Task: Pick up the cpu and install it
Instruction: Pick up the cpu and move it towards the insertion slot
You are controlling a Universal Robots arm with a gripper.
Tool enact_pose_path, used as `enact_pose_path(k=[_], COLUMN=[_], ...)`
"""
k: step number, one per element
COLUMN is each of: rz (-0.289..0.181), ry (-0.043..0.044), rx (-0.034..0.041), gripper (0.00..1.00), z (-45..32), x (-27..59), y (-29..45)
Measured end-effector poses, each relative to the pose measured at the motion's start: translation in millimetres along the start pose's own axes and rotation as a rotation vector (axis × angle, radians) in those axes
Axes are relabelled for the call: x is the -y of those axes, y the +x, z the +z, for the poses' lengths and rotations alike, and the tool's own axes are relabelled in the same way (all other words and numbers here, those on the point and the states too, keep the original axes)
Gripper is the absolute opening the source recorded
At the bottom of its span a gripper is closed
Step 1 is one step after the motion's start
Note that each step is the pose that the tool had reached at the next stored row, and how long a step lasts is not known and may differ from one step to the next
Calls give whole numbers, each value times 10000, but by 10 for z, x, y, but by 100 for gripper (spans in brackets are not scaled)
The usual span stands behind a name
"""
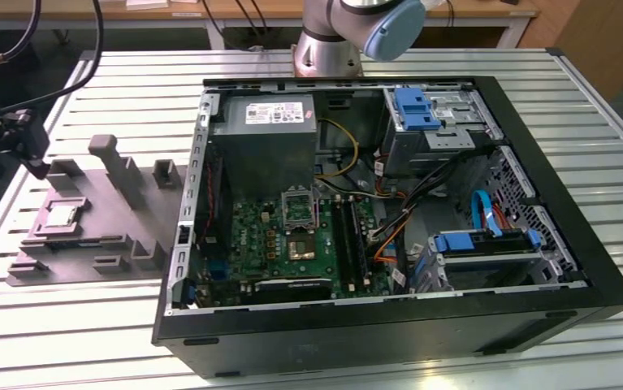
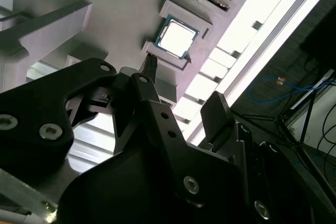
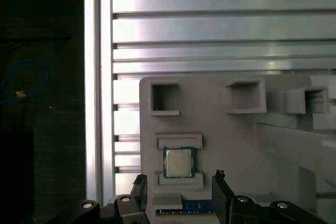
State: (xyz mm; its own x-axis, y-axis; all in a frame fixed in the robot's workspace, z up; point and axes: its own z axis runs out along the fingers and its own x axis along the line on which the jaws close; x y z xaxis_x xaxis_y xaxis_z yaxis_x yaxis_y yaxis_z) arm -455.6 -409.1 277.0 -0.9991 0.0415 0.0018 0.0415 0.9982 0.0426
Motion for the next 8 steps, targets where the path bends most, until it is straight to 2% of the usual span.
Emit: enact_pose_path(k=[3,8], rz=[2,5], ry=[0,6], rx=[-15,-135], gripper=[60,60], z=[23,89], x=[1,8], y=[0,-3])
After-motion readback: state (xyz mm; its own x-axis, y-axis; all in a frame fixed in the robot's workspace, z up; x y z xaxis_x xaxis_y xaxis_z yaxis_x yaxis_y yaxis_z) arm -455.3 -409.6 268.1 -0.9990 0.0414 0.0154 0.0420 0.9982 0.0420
